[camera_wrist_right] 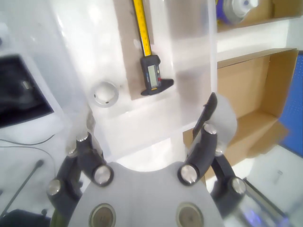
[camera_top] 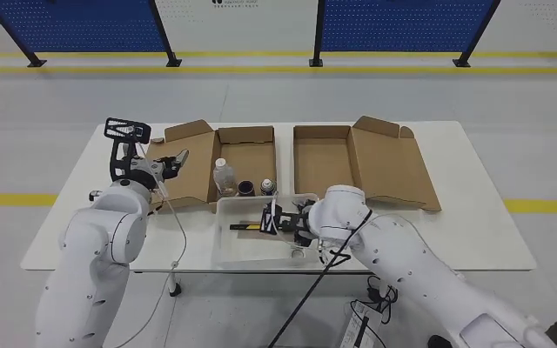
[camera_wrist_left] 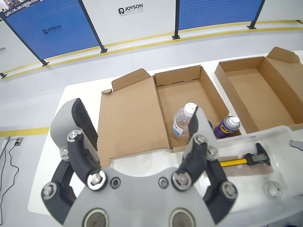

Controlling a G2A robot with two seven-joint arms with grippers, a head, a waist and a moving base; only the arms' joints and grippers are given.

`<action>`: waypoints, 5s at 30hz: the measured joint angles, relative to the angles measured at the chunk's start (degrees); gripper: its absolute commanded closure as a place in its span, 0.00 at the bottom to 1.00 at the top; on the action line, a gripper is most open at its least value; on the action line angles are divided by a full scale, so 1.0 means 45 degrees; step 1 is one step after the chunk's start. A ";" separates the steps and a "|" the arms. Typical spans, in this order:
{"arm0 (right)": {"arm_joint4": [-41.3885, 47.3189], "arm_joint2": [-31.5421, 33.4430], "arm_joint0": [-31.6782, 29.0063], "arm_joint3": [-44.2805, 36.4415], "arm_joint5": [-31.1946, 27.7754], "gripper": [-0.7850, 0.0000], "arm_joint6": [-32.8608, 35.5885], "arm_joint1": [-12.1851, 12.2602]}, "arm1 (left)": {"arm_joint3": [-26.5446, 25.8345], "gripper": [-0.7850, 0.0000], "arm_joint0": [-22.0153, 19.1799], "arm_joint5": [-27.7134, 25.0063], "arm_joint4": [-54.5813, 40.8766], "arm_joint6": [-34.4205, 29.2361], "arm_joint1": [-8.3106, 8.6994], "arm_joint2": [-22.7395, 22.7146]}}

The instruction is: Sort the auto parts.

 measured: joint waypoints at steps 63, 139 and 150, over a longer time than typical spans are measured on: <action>0.2961 -0.4346 0.2682 0.3248 0.0160 0.54 0.0159 -0.0798 | 0.0002 0.00 -0.0001 -0.0001 -0.0004 -0.0001 0.0000 0.0000; 0.3016 0.1601 -0.0651 0.0139 -0.0451 1.00 -0.4512 0.0634 | 0.0002 0.00 -0.0001 -0.0001 -0.0004 -0.0001 0.0000 0.0000; 0.5924 0.4547 -0.3473 -0.0179 -0.2031 1.00 -0.7881 0.1393 | 0.0002 0.00 -0.0001 -0.0001 -0.0004 -0.0001 0.0000 0.0001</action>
